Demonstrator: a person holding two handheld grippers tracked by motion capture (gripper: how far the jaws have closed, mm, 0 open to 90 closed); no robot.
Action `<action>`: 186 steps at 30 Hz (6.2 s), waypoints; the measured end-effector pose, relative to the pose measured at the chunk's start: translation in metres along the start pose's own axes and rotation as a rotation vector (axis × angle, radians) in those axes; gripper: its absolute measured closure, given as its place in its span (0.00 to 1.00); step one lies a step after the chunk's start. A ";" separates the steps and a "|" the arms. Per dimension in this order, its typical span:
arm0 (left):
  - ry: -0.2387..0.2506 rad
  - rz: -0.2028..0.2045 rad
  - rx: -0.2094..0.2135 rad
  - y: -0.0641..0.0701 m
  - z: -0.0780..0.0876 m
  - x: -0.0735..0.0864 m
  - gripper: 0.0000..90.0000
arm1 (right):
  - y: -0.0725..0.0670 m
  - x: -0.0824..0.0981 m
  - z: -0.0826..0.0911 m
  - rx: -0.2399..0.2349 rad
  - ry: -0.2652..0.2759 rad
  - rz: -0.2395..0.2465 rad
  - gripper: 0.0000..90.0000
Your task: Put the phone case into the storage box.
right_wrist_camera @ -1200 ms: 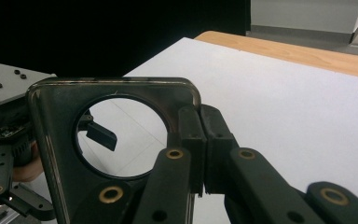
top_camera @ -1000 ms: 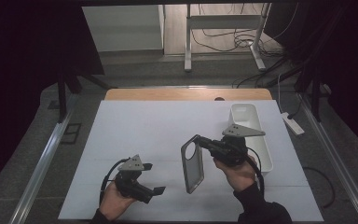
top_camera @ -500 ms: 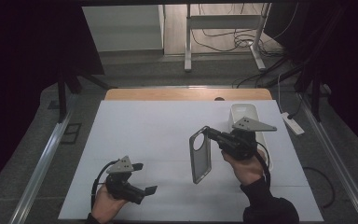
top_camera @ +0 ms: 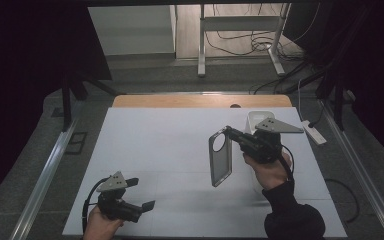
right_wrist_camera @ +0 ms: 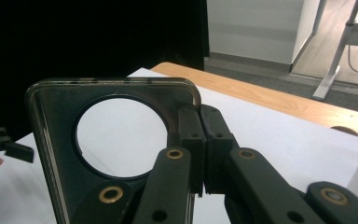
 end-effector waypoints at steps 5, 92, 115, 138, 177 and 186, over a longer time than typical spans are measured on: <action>0.001 0.009 -0.023 -0.002 0.006 0.006 0.00 | 0.007 -0.007 0.001 0.020 0.010 -0.006 0.99; -0.075 0.127 -0.221 -0.014 0.040 0.055 0.00 | 0.161 -0.044 -0.016 0.610 0.114 -0.118 0.99; -0.089 0.117 -0.213 -0.014 0.039 0.055 0.00 | 0.174 -0.031 -0.040 0.750 0.139 -0.143 0.99; -0.102 0.104 -0.210 -0.013 0.038 0.055 0.00 | 0.175 -0.004 -0.058 0.811 0.143 -0.147 0.99; -0.127 0.081 -0.205 -0.011 0.036 0.054 0.00 | 0.178 0.014 -0.080 0.825 0.129 -0.128 0.99; -0.134 0.076 -0.205 -0.011 0.035 0.054 0.00 | 0.178 0.015 -0.081 0.841 0.126 -0.132 0.98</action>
Point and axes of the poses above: each handheld gripper's, and its own axes: z roughly backward along the jaws, x roughly out of its underside, y roughly to its right, the point moved 3 cm from there along -z, roughly forward along the jaws, and after that the axes turned 8 degrees about -y, right-handed, at the moved point
